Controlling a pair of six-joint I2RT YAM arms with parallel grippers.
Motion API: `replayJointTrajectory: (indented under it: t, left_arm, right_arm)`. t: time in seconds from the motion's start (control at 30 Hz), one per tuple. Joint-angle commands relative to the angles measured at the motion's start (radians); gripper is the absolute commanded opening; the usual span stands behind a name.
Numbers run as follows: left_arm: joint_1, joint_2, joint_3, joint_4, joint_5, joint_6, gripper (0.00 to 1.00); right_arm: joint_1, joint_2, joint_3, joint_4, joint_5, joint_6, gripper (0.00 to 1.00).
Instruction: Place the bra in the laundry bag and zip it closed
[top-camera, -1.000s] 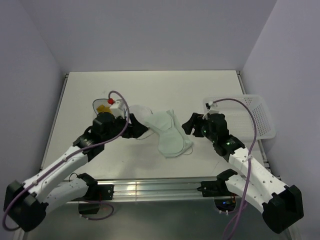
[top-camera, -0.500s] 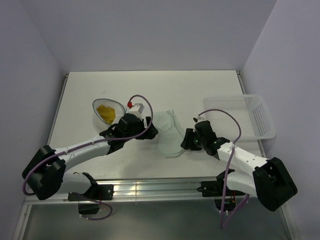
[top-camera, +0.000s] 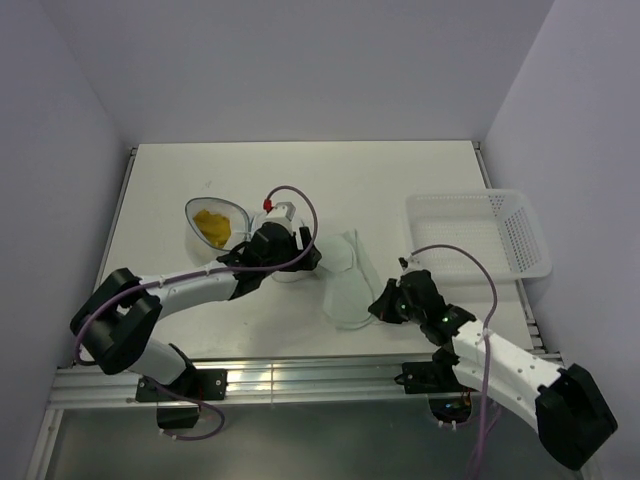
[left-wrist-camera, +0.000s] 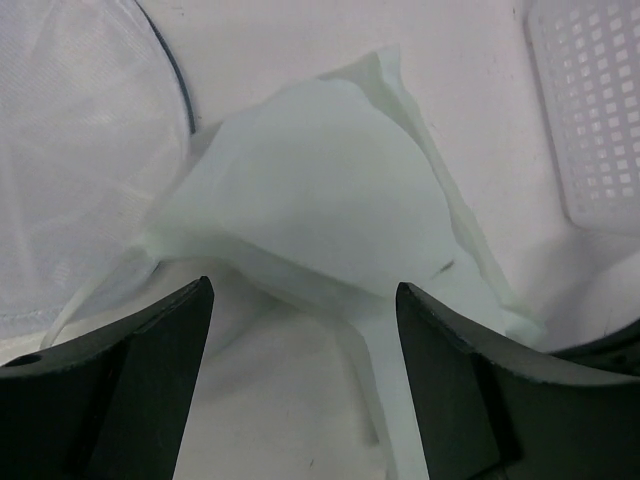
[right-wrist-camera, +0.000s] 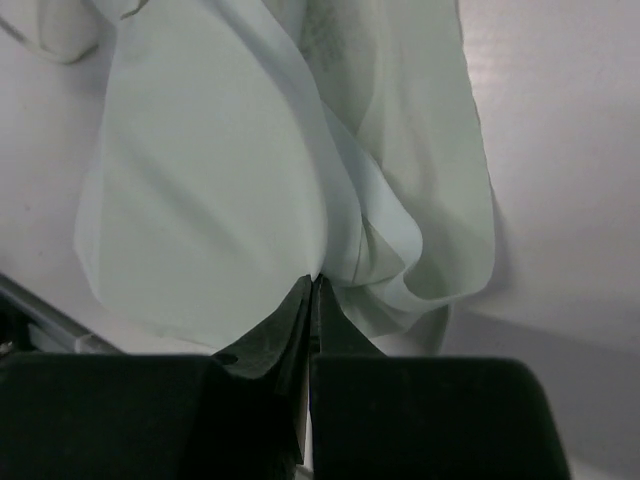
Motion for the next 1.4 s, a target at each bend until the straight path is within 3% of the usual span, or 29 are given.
replayJointTrajectory:
  t: [0.0,0.13,0.27,0.33,0.63,0.77,1.17,1.27,1.37]
  left_arm:
    - [-0.008,0.046,0.057,0.067,-0.013,-0.011,0.8]
    - [-0.012,0.112,0.09,0.078,0.017,-0.021,0.77]
    - [-0.032,0.161,0.123,0.049,-0.021,-0.026,0.77]
    - [-0.034,0.163,0.117,0.025,-0.061,-0.037,0.77]
    - [-0.052,0.209,0.13,0.037,-0.176,-0.046,0.74]
    - [-0.057,0.258,0.152,0.044,-0.155,-0.046,0.7]
    - [-0.075,0.266,0.143,0.133,-0.147,-0.047,0.26]
    - [-0.075,0.267,0.136,0.152,-0.148,-0.043,0.03]
    - [-0.077,0.238,0.115,0.181,-0.149,-0.034,0.0]
  right_arm:
    - [0.051,-0.131,-0.044,-0.095,0.018,0.126,0.0]
    - [0.089,-0.279,-0.059,-0.193,0.056,0.192,0.04]
    - [0.095,-0.394,-0.052,-0.231,0.066,0.195,0.28]
    - [0.095,-0.405,-0.041,-0.235,0.072,0.181,0.32]
    - [0.097,-0.33,0.039,-0.196,0.088,0.093,0.34]
    - [0.095,-0.333,0.114,-0.218,0.153,0.037,0.34]
    - [0.095,-0.274,0.236,-0.173,0.207,-0.041,0.34]
    - [0.095,-0.266,0.252,-0.162,0.213,-0.056,0.34]
    - [0.094,-0.24,0.263,-0.158,0.233,-0.067,0.47]
